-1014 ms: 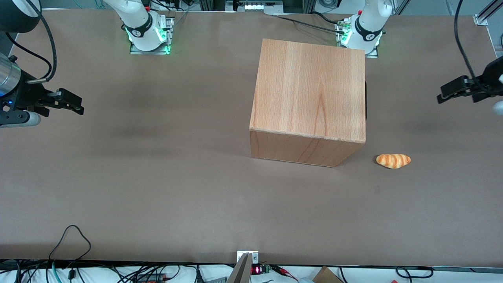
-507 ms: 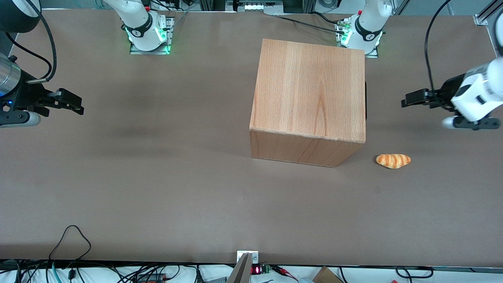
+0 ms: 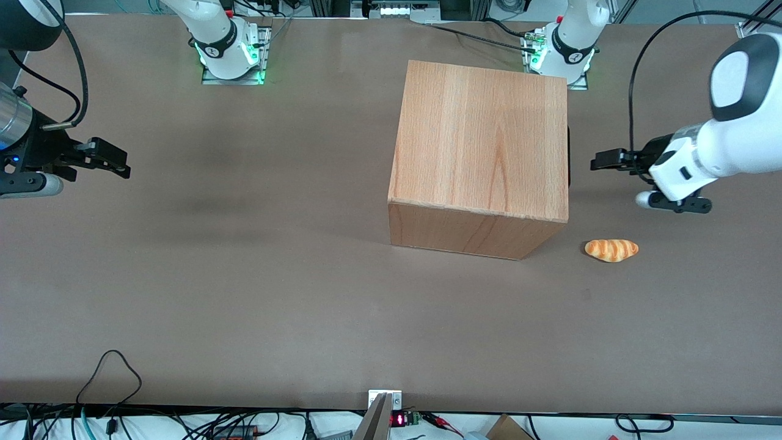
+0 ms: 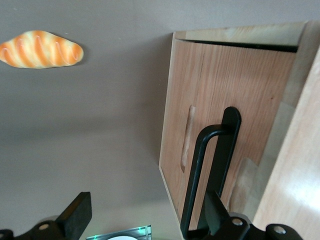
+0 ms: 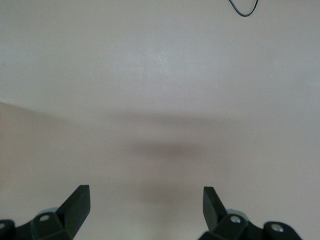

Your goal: Open top drawer with left arm

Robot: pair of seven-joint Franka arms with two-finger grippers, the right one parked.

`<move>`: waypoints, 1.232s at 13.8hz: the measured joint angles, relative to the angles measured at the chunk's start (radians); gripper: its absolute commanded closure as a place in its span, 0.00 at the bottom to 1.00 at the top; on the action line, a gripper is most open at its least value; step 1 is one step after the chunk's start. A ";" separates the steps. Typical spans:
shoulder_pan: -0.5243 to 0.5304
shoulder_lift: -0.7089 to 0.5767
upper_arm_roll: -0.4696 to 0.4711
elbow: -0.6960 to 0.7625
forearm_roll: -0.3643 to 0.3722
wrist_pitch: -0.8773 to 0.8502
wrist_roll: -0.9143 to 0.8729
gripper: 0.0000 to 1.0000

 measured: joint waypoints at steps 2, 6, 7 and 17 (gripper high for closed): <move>0.000 0.000 -0.007 -0.032 -0.005 0.025 0.003 0.00; 0.000 0.000 -0.017 -0.069 -0.021 0.058 0.021 0.00; 0.000 0.000 -0.017 -0.078 -0.027 0.063 0.027 0.00; 0.000 0.000 -0.017 -0.149 -0.054 0.098 0.073 0.00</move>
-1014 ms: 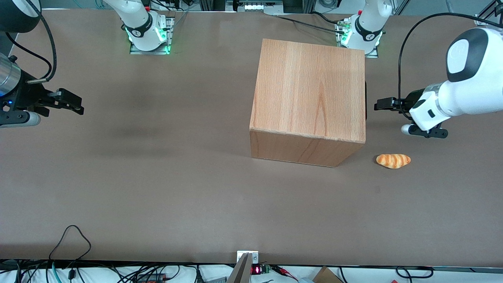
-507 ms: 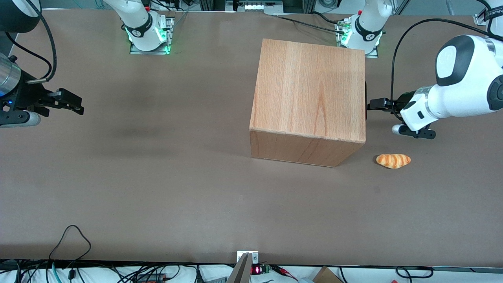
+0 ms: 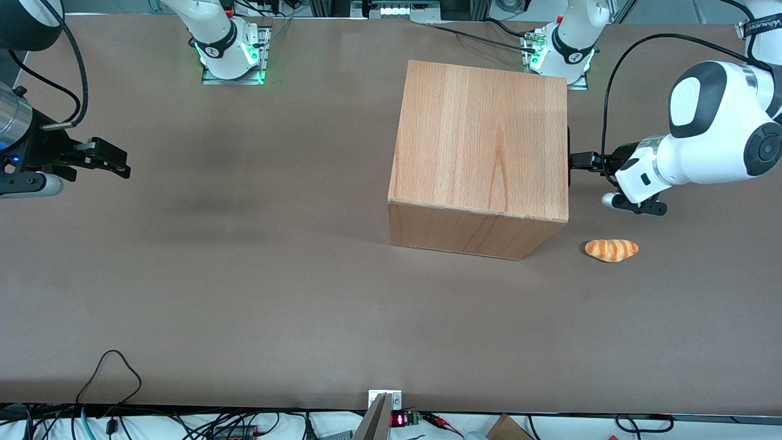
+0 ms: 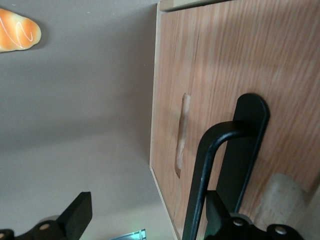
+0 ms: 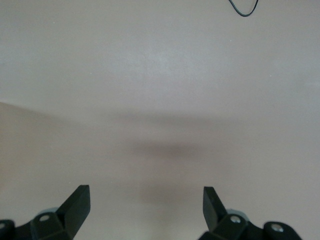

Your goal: Open top drawer with left arm

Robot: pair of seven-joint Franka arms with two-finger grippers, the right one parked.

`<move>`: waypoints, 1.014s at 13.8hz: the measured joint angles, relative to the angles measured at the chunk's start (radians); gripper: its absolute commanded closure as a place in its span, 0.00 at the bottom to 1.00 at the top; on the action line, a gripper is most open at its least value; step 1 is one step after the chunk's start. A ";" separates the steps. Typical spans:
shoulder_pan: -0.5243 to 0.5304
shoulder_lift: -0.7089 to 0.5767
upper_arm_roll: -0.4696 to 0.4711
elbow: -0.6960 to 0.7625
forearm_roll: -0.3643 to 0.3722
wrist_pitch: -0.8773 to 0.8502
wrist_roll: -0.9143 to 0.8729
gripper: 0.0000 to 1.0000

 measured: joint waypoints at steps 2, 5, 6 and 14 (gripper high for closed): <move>0.000 0.000 -0.001 -0.013 -0.001 0.014 0.006 0.00; -0.001 0.000 -0.004 -0.040 -0.004 0.042 0.014 0.00; -0.001 0.000 -0.005 -0.047 -0.005 0.046 0.016 0.00; 0.001 0.000 -0.003 -0.054 -0.001 0.052 0.028 0.00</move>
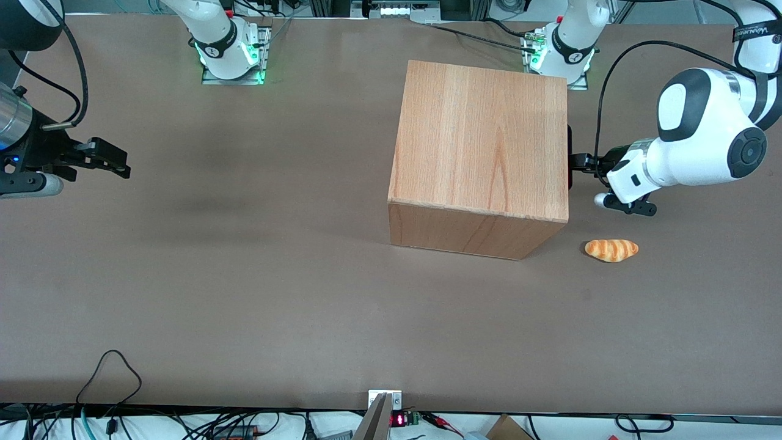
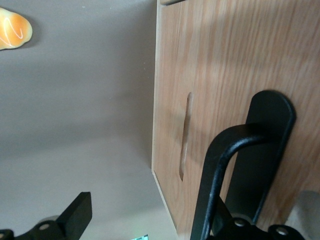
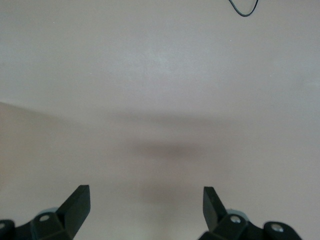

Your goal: Open top drawer with left arm

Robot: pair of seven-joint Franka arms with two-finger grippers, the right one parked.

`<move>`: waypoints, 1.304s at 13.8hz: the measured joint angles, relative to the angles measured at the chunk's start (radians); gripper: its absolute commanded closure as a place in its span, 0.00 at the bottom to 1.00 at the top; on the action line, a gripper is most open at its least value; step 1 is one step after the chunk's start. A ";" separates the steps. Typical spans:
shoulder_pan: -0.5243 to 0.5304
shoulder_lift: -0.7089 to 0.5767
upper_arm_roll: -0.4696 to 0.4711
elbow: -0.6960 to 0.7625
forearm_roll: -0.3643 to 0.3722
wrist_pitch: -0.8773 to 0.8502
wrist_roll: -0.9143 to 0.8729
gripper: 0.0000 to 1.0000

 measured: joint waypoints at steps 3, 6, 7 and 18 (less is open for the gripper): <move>0.008 0.000 0.006 0.000 0.031 0.001 0.002 0.00; 0.025 0.000 0.013 -0.001 0.051 0.001 0.002 0.00; 0.034 0.000 0.013 0.000 0.062 0.002 0.003 0.00; 0.145 -0.001 0.016 0.002 0.103 0.010 0.008 0.00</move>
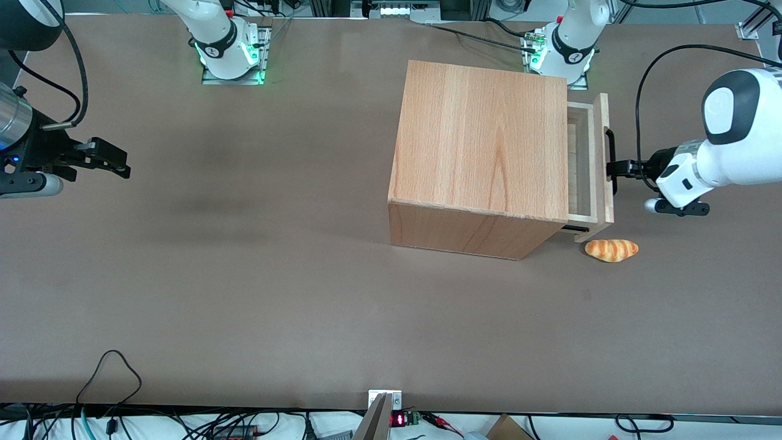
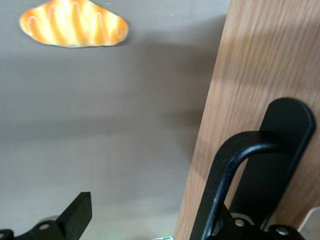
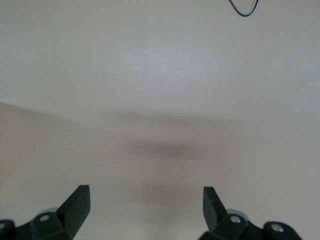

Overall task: Open top drawer with left arm
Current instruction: 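Pull the handle with the left gripper, sliding the drawer out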

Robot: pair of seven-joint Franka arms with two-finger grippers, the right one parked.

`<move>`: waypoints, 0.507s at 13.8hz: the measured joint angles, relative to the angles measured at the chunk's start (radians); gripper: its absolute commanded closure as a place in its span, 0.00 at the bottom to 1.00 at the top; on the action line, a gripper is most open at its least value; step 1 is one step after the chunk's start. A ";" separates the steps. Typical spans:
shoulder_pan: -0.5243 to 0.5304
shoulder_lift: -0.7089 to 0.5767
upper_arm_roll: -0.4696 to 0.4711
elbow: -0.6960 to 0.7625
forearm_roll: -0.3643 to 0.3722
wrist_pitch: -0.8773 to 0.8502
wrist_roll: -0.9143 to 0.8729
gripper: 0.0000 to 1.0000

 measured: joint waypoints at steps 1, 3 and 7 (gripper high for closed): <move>0.012 -0.001 0.000 0.000 0.005 0.002 0.000 0.00; 0.040 -0.001 0.001 0.001 0.016 0.006 0.002 0.00; 0.087 -0.001 0.001 0.005 0.029 0.015 0.003 0.00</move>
